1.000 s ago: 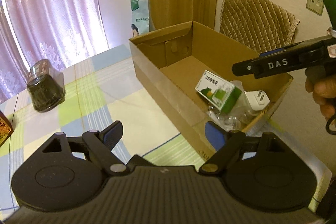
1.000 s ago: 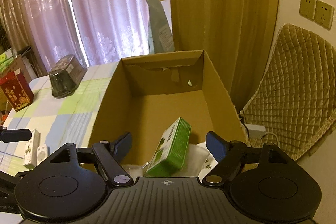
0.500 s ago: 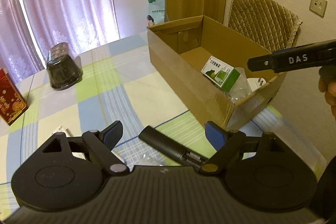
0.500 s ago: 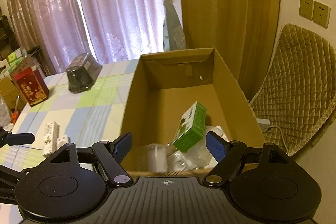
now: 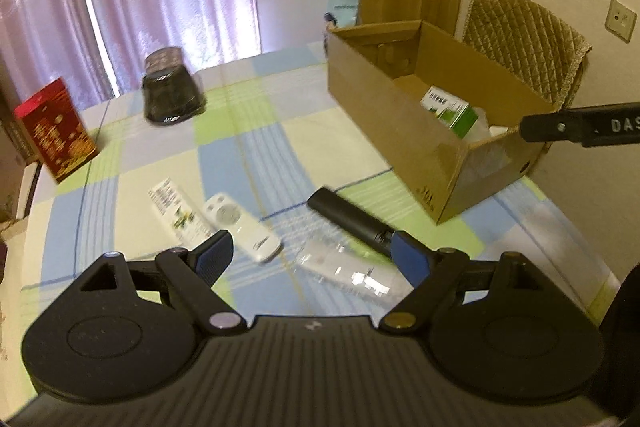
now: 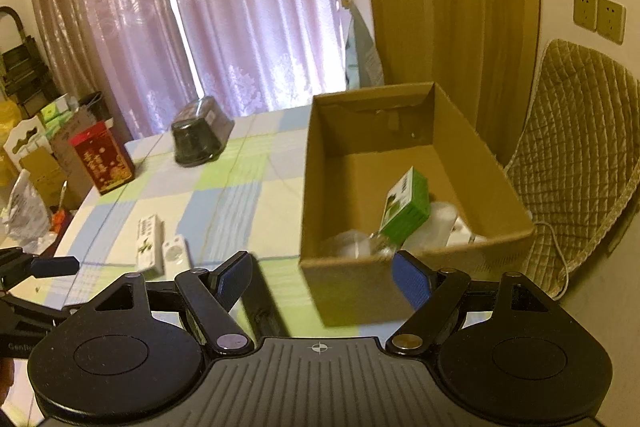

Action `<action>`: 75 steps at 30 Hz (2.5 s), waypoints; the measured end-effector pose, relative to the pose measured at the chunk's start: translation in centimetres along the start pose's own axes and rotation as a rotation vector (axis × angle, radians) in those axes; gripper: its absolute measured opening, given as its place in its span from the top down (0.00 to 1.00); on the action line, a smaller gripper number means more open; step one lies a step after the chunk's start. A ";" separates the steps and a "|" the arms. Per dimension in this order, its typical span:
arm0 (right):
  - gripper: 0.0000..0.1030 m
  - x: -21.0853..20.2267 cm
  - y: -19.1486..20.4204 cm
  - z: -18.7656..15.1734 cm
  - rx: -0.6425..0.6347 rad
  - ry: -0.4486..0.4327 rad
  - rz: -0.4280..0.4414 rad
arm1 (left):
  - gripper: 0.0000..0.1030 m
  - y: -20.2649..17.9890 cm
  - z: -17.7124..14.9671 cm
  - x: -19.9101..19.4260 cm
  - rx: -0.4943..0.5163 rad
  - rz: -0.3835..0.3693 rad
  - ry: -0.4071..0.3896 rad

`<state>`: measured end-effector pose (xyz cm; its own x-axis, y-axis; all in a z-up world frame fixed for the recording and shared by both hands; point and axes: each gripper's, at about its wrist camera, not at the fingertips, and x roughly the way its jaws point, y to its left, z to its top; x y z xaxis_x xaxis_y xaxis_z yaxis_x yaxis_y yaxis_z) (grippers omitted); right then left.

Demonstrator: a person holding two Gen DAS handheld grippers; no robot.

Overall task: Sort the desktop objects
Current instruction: 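Move both tools back over the remotes on the table, then grasp the plastic-wrapped white item with the left tool while the right tool moves toward the black remote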

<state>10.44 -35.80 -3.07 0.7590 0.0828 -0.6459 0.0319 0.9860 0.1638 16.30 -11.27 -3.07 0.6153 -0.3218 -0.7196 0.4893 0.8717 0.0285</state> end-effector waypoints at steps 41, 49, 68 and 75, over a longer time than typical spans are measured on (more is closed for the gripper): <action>0.63 13.0 8.6 -11.6 -0.432 0.342 0.163 | 0.19 4.7 -8.9 2.4 -0.173 0.006 0.153; 0.62 10.8 13.0 -14.7 -0.390 0.393 0.317 | 0.19 6.2 -9.6 0.7 -0.225 0.047 0.144; 0.41 9.4 6.0 -11.0 -0.409 0.259 0.156 | 0.23 0.9 -12.3 5.8 -0.340 0.095 0.235; 0.41 10.7 5.7 -10.4 -0.436 0.233 0.153 | 0.51 1.5 -12.8 5.9 -0.229 0.098 0.244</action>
<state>12.02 -27.81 -16.84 0.5674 0.2121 -0.7957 -0.3803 0.9245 -0.0247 12.78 -7.17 -16.17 0.4734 -0.1586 -0.8665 0.2666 0.9633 -0.0306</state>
